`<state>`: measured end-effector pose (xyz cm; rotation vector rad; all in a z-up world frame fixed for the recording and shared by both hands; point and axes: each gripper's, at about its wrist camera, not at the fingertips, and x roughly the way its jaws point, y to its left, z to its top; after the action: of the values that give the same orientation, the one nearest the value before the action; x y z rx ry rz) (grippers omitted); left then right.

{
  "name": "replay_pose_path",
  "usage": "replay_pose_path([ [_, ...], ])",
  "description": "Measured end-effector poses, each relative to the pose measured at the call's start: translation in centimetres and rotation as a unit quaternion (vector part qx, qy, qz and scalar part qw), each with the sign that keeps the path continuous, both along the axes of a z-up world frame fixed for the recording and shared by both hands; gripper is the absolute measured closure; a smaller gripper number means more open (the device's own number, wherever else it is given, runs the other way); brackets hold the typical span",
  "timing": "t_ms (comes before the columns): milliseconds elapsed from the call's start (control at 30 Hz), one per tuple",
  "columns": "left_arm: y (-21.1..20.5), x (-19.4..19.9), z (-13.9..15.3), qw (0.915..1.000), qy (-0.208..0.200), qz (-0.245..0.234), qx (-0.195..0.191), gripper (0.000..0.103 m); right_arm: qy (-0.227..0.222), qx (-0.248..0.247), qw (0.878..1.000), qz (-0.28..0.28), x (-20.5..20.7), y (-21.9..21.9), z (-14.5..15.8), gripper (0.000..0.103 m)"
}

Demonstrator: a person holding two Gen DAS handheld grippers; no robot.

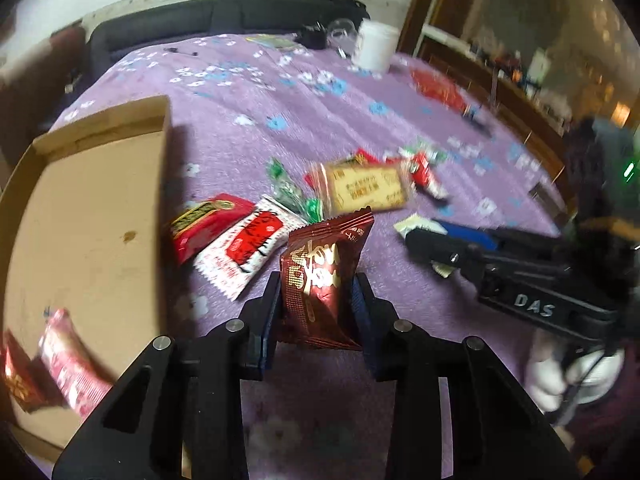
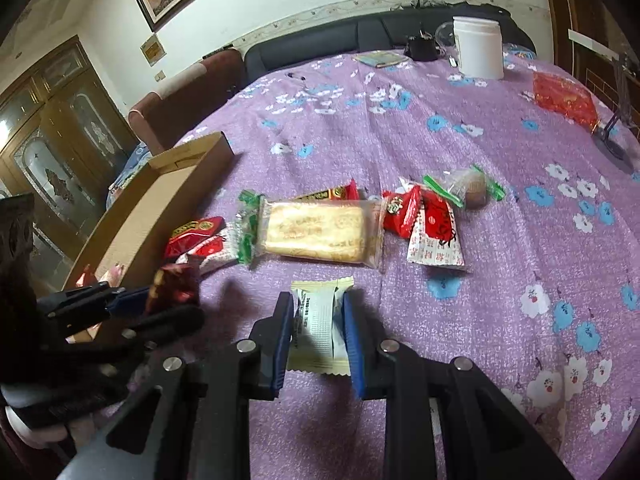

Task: Organize snacks
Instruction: 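Move both snacks over the box lid and release them inside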

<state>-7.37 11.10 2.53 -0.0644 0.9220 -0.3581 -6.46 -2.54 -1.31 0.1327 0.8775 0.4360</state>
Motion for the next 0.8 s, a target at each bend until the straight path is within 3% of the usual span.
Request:
replay_pose_path([
  [133, 3.5, -1.1, 2.3, 0.999, -0.018, 0.025, -0.031, 0.07, -0.006, 0.012, 1.0, 0.011, -0.8, 0.2, 1.2, 0.075],
  [333, 10.9, -1.0, 3.8, 0.9927, -0.032, 0.115, -0.018, 0.069, -0.004, 0.031, 0.998, 0.052, -0.2, 3.6, 3.7, 0.075],
  [533, 17.8, 0.4, 2.0, 0.9805, 0.003, 0.194, -0.031, 0.069, 0.008, 0.028, 0.993, 0.114, 0.8, 10.8, 4.8, 0.075],
  [667, 20.3, 1.2, 0.0, 0.976, 0.034, 0.208, -0.053, 0.069, 0.014, 0.0, 0.988, 0.151, 1.4, 16.8, 4.0, 0.075],
  [800, 21.6, 1.2, -0.1, 0.9733, 0.035, 0.216, -0.07, 0.069, 0.034, -0.018, 0.984, 0.172, 2.3, 21.3, 2.5, 0.075],
])
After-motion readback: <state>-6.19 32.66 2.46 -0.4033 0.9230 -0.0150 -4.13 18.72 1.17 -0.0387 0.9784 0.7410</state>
